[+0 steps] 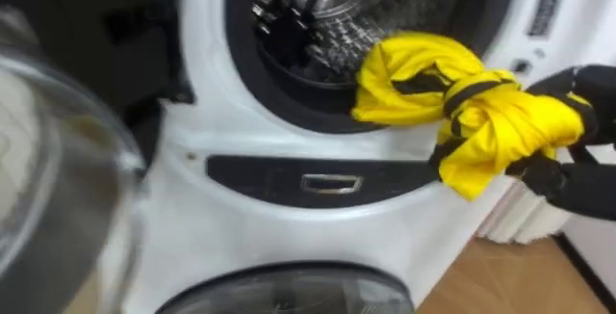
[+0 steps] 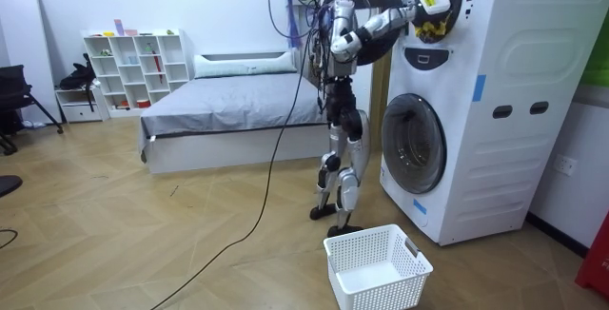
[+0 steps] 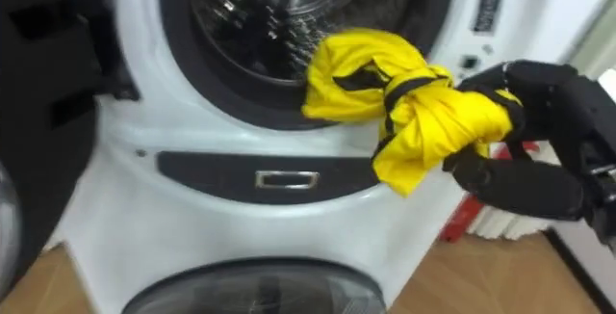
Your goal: Pick clothes from washing machine
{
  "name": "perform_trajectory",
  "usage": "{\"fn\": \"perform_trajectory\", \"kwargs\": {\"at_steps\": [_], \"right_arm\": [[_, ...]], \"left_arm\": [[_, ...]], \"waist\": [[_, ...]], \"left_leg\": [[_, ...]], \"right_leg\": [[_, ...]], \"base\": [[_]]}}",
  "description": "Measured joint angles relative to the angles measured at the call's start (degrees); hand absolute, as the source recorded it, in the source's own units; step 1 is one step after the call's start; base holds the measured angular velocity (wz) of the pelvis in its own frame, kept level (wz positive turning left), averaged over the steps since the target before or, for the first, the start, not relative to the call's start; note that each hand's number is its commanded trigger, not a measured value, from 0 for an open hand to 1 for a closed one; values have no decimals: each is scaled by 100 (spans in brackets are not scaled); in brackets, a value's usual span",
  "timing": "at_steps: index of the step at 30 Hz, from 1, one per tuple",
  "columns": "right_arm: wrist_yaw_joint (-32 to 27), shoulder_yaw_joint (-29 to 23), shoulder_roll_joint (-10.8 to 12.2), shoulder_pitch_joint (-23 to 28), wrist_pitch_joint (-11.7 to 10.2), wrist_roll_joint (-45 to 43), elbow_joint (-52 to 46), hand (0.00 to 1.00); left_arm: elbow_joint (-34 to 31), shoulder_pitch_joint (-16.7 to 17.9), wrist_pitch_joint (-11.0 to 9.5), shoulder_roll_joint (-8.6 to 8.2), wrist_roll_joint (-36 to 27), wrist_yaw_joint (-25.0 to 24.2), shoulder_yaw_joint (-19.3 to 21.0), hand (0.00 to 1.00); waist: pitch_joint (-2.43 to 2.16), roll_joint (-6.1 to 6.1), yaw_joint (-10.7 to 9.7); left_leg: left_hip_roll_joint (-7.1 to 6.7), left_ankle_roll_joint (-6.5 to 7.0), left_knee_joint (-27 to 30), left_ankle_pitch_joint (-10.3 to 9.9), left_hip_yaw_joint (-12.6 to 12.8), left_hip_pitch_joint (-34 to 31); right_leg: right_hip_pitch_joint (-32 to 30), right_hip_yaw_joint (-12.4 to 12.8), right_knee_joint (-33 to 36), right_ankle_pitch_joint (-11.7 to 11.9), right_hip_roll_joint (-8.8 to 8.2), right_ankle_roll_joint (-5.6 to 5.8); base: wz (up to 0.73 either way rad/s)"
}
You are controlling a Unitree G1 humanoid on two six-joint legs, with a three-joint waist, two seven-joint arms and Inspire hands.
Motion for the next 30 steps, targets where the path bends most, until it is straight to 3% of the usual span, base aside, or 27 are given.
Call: {"fn": "perform_trajectory", "kwargs": {"at_steps": [5,7,12,15,18,20,25,29,30], "right_arm": [[154,-13,1,83,-5,-8,19,100],[246,-38,4,306,-29,-2,98,100],[451,254,560,909,46,-493,964,100],[460,649,857,965,97,-1133,1903,100],[346,946,1104,980,136,-1453,2872,100],[240,1063,1297,981,134,-1442,3456,100],[-399,1372,1427,923,70,-1449,5198,100],[-949,1388,1489,813,-18,-1350,5858,100],[-1083,1388,1489,688,-30,-1214,6186,100]], "left_arm": [[148,-268,10,165,-3,-182,-107,0],[160,-396,21,187,-2,-238,-224,0],[165,-996,61,236,-18,-460,-840,0],[329,-1247,319,198,-128,-565,-1149,0],[334,-1355,287,101,-325,-598,-1575,0],[321,-1378,261,83,-490,-603,-1794,0],[308,-1422,200,28,-519,-617,-2114,0],[178,-1384,181,41,-547,-577,-2135,0],[183,-1390,135,39,-611,-568,-2142,0]], "waist": [[66,127,-236],[60,210,-358],[87,420,-491],[96,534,-627],[100,681,-714],[72,728,-769],[33,947,-792],[23,1167,-830],[42,1235,-829]], "left_leg": [[156,-98,93,-121,715,-10],[183,-132,104,-171,958,-7],[235,-239,88,-254,1695,44],[273,-287,98,-285,1798,75],[278,-303,95,-309,1867,41],[261,-303,111,-309,1907,-17],[252,-299,120,-311,1905,-71],[237,-269,171,-328,1878,-192],[231,-261,178,-332,1791,-221]], "right_leg": [[-241,567,43,156,219,-52],[-366,774,94,160,297,-58],[-682,1430,204,220,548,-62],[-712,1500,208,253,634,-94],[-838,1569,294,251,681,-98],[-923,1594,327,250,697,-100],[-993,1654,377,224,686,-88],[-1109,1621,400,215,658,-72],[-1152,1630,420,213,656,-69]], "base": [[-79],[-74],[-76],[-47],[-17],[-12],[-3],[0],[0]]}}
